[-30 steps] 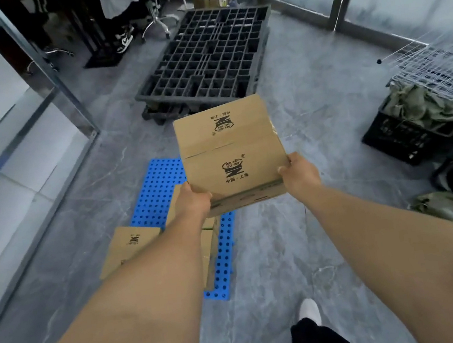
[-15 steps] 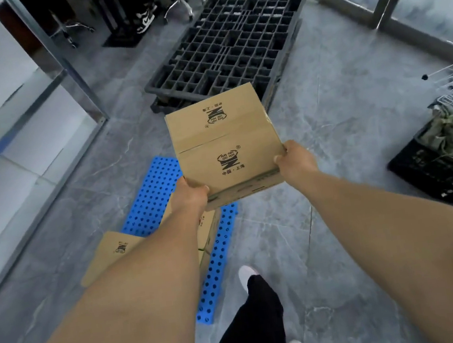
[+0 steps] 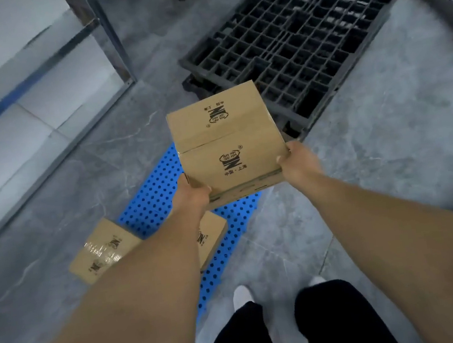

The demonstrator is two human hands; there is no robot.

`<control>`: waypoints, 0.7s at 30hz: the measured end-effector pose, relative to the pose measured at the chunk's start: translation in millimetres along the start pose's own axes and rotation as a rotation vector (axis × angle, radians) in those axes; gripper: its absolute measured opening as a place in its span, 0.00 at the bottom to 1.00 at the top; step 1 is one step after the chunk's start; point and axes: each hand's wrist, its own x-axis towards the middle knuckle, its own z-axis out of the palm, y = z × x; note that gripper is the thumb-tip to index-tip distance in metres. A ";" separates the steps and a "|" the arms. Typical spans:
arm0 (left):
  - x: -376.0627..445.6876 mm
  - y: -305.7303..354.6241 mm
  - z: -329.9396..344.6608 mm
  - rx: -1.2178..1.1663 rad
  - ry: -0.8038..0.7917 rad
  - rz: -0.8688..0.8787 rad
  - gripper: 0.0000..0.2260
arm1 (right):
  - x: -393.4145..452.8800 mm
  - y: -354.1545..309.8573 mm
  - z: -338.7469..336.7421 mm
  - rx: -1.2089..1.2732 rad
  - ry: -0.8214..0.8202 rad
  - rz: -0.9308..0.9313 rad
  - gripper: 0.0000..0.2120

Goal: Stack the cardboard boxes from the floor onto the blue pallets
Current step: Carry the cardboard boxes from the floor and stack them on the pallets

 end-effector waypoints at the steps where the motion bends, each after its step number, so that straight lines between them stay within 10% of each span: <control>1: 6.2 3.5 4.1 0.005 0.004 -0.020 0.30 | 13.8 -2.2 -0.5 -0.018 -0.014 -0.015 0.15; 21: 73.1 44.9 118.3 -0.226 0.295 -0.326 0.27 | 214.5 -5.5 16.9 -0.213 -0.406 -0.317 0.14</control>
